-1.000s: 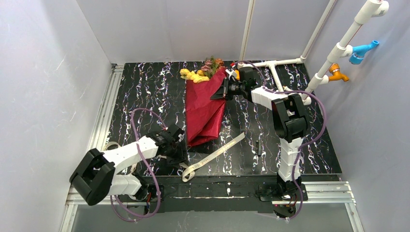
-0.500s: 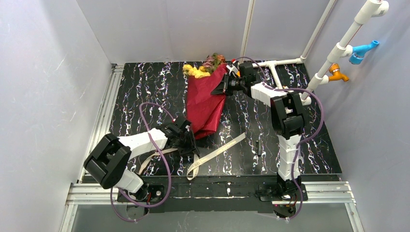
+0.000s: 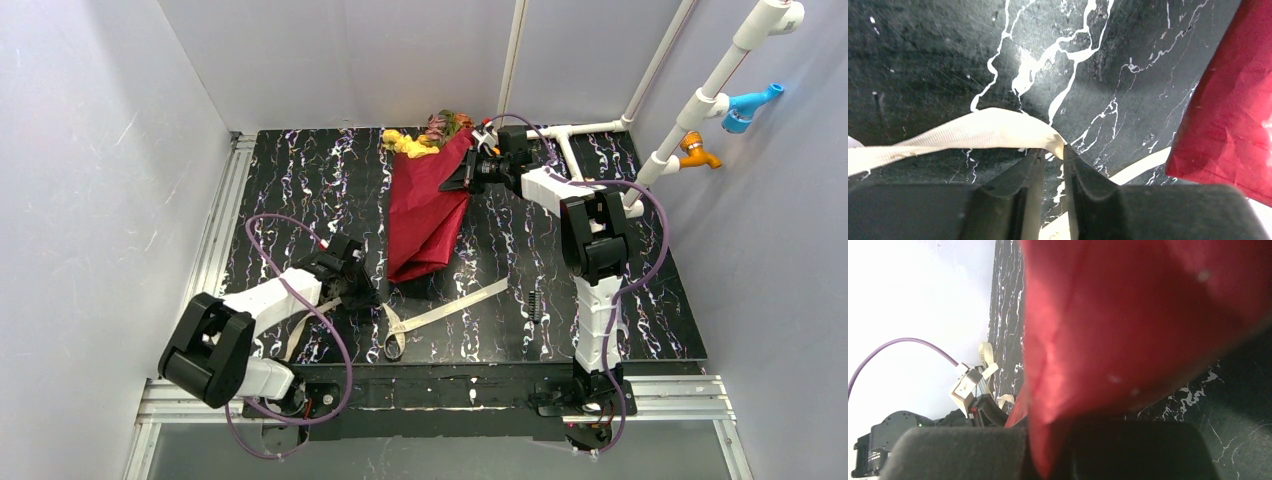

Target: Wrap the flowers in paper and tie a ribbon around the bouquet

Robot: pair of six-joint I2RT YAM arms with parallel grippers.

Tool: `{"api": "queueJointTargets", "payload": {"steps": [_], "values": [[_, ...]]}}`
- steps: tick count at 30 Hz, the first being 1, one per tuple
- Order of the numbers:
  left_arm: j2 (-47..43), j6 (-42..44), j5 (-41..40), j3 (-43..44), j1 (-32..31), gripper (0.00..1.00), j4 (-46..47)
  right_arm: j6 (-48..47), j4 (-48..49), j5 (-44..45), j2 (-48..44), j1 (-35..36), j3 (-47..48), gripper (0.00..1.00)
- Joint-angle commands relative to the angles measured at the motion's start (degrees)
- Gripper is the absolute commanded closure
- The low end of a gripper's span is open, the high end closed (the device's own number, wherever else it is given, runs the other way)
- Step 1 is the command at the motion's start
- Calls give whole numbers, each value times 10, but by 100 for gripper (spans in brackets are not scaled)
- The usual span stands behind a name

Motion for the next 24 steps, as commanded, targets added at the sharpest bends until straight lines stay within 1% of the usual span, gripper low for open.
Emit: {"api": "queueJointTargets", "payload": {"steps": [1, 4, 5, 11, 16, 20, 24], "values": [[41, 30, -18, 11, 21, 85, -21, 1, 25, -14, 2, -2, 3, 99], [81, 37, -3, 38, 38, 99, -11, 1, 27, -14, -1, -2, -5, 99], [95, 39, 1, 47, 44, 100, -9, 0, 27, -14, -3, -2, -7, 99], [170, 45, 23, 106, 78, 100, 4, -5, 29, -17, -10, -2, -23, 99], [232, 45, 28, 174, 110, 100, -2, -3, 42, -22, -12, -1, -41, 99], [279, 25, 46, 213, 134, 100, 8, 11, 62, -23, -13, 0, -51, 99], [319, 6, 38, 265, 144, 100, -1, 23, 74, -24, -13, 5, -53, 99]]}}
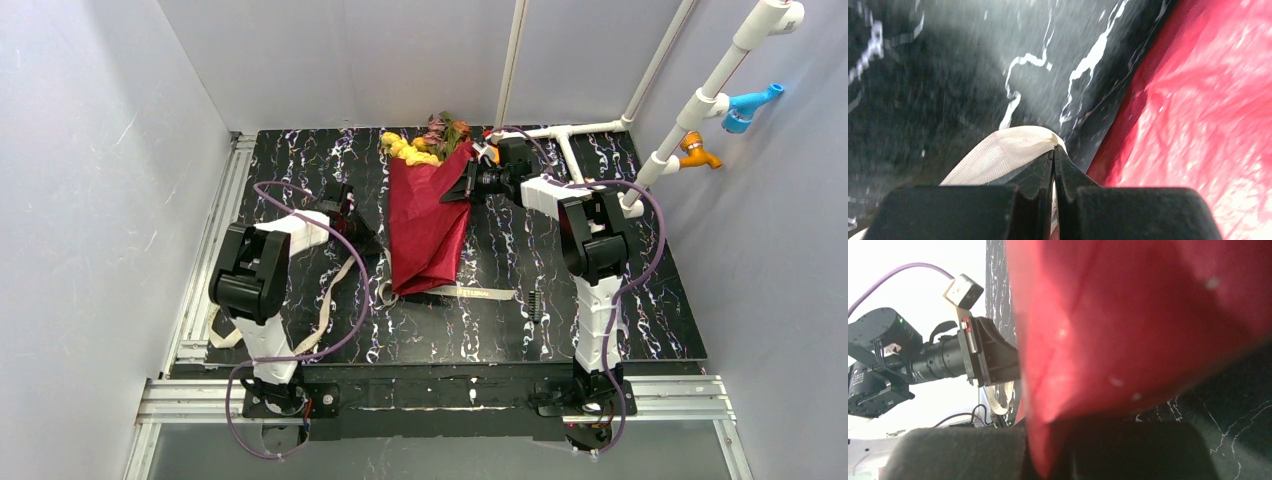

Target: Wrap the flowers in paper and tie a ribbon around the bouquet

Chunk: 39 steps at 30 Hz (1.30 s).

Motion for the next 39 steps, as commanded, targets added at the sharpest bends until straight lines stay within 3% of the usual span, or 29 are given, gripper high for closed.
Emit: {"api": "queueJointTargets", "payload": {"steps": [1, 8, 12, 16, 31, 39], "values": [[65, -8, -66, 44, 17, 100, -40, 16, 45, -16, -13, 6, 0, 99], [122, -12, -52, 125, 34, 99, -63, 39, 69, -17, -23, 17, -12, 99], [113, 10, -36, 128, 37, 59, -67, 42, 73, -11, -30, 32, -14, 99], [70, 26, -55, 96, 41, 39, -70, 43, 75, -5, -30, 51, -18, 99], [-106, 86, -160, 2, 47, 2, -121, 3, 51, 23, -61, 106, -39, 99], [-181, 93, -192, -20, 50, 2, -149, 3, 53, 33, -72, 132, -51, 99]]}}
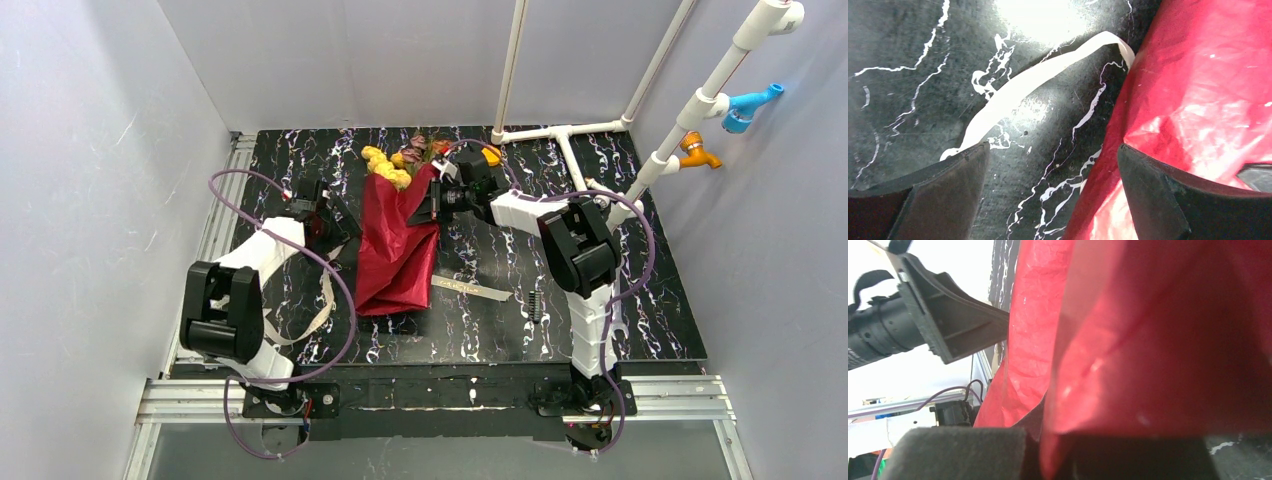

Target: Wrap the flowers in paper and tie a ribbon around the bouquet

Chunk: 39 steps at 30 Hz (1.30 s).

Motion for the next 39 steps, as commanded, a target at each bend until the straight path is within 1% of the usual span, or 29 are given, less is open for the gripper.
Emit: {"api": "queueJointTargets", "payload": {"steps": [1, 6, 8, 9, 13, 17, 21, 23, 25, 27, 31, 32, 33, 36, 37, 39], "values": [[-59, 12, -48, -9, 5, 2, -45, -5, 14, 3, -44, 16, -12, 99], [-116, 12, -80, -23, 9, 2, -75, 5, 31, 17, -64, 31, -40, 99], [-139, 18, -79, -29, 9, 2, -79, 9, 39, 27, -70, 37, -50, 99], [-151, 27, -72, -32, 9, 4, -78, 12, 43, 34, -71, 39, -55, 99], [-185, 85, 1, -43, 2, 14, -34, 36, 70, 64, -70, 51, -82, 99], [-183, 119, 101, -46, -7, 20, -8, 51, 80, 95, -69, 64, -109, 99], [-139, 131, 179, -52, -29, 27, 29, 64, 76, 121, -74, 69, -131, 99], [-112, 132, 185, -43, -50, 29, 39, 64, 69, 131, -78, 74, -139, 99], [-83, 125, 184, -31, -75, 33, 47, 61, 56, 136, -78, 80, -142, 99], [-50, 118, 180, -11, -94, 34, 49, 57, 45, 142, -78, 84, -146, 99], [26, 85, 179, -1, -112, 42, 61, 58, 40, 145, -79, 85, -157, 99], [41, 81, 181, -2, -117, 42, 67, 57, 38, 143, -78, 85, -158, 96], [53, 79, 179, -3, -124, 43, 71, 56, 36, 142, -79, 85, -160, 90], [69, 79, 161, -6, -138, 43, 73, 39, 11, 148, -94, 84, -159, 64], [71, 79, 152, -7, -139, 44, 72, 30, -6, 156, -100, 84, -156, 59], [72, 80, 146, -12, -140, 44, 72, 12, -48, 172, -112, 82, -143, 54]]}}
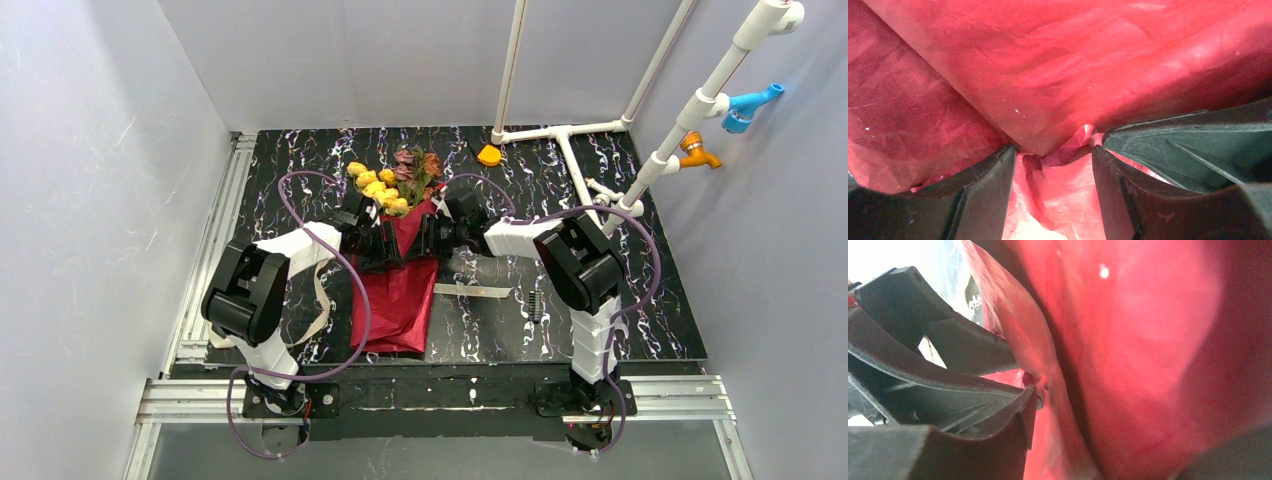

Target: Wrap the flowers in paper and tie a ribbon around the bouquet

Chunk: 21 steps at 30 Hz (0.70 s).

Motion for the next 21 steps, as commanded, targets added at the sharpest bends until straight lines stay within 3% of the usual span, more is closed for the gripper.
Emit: {"api": "queueJointTargets", "payload": {"steps": [1, 5, 10, 13, 16, 19, 21], "values": [[5, -1, -20, -2, -11, 45, 0, -40, -78, 27, -54, 0, 20, 49], [8, 6, -30, -6, -14, 45, -3, -65, -168, 75, -91, -6, 40, 25], [8, 10, -39, -13, -16, 46, -3, -57, -309, 251, -170, -21, 29, 7], [9, 11, -39, -14, -17, 46, -3, 16, -382, 405, -237, -24, -6, 5], [8, 12, -40, -14, -18, 46, -2, 164, -501, 538, -284, -23, -32, 5], [8, 12, -38, -14, -20, 47, 0, 258, -583, 559, -304, -24, -48, 2], [7, 12, -38, -14, -20, 47, 1, 289, -587, 538, -310, -24, -63, 2]]}}
